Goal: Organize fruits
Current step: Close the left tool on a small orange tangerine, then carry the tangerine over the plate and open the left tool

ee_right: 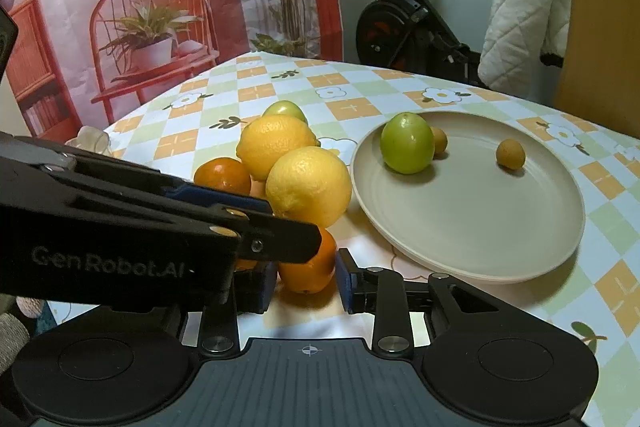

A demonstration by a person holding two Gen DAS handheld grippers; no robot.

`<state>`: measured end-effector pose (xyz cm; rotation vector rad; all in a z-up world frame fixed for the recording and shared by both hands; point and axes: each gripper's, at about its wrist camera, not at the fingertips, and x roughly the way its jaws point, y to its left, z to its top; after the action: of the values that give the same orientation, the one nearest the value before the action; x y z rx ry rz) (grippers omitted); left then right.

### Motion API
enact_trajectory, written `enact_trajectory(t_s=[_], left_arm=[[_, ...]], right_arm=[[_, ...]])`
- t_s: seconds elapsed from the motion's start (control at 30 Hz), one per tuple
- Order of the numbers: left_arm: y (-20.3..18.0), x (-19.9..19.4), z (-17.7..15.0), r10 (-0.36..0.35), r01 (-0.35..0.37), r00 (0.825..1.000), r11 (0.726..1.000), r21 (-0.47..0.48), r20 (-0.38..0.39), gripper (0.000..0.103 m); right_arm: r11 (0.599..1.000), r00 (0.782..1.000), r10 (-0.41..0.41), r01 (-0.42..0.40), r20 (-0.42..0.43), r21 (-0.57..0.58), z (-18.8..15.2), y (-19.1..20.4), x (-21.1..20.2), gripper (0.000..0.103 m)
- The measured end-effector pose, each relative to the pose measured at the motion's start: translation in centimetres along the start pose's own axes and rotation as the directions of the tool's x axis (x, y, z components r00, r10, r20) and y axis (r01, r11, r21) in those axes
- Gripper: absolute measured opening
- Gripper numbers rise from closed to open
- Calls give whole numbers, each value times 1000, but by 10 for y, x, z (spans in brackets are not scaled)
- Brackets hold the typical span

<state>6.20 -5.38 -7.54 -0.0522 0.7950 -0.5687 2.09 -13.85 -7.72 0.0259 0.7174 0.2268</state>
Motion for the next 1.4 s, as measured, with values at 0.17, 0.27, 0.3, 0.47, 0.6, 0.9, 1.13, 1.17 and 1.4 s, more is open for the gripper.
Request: enact_trajectory(t_s=[0.17,0.27,0.3,0.47,0.6,0.9,1.13,1.17,1.4], left_arm=[[2,5,1,6,-6,1000,1000,-11,-16,35],[1,9,2,13,-14,1000,1000,-12,-25,35],[1,10,3,17,-17,999,1000,-13,-28,35],[0,17,4,28,-29,999,1000,-10,-47,35],[-4,19,3,34,-33,998,999,9,-58,35],[-3,22,2,30,-31,997,1000,-1,-64,37],[-4,20,2,23,-23,998,1000,0,-58,37],[-4,19,2,22,-22,998,1000,1,-54,37],[-11,7,6,13,-13,1000,1000,17,1,37]], right_arm=[[1000,1000,10,-10,0,20,-1,-3,3,31],[999,1000,14,-14,-3,30,-1,-4,5,31],[999,1000,16,-16,-4,34,-1,-5,5,31],[999,1000,24,-24,-11,40,-3,-6,6,31],[999,1000,19,-18,-12,48,-4,-7,5,31],[997,1000,23,-22,-18,73,-5,-10,9,32],[998,1000,16,-15,-17,64,-5,-9,8,31],[998,1000,15,-14,-14,62,-5,-8,7,31],[999,999,-2,0,32,43,1,-5,-7,31]])
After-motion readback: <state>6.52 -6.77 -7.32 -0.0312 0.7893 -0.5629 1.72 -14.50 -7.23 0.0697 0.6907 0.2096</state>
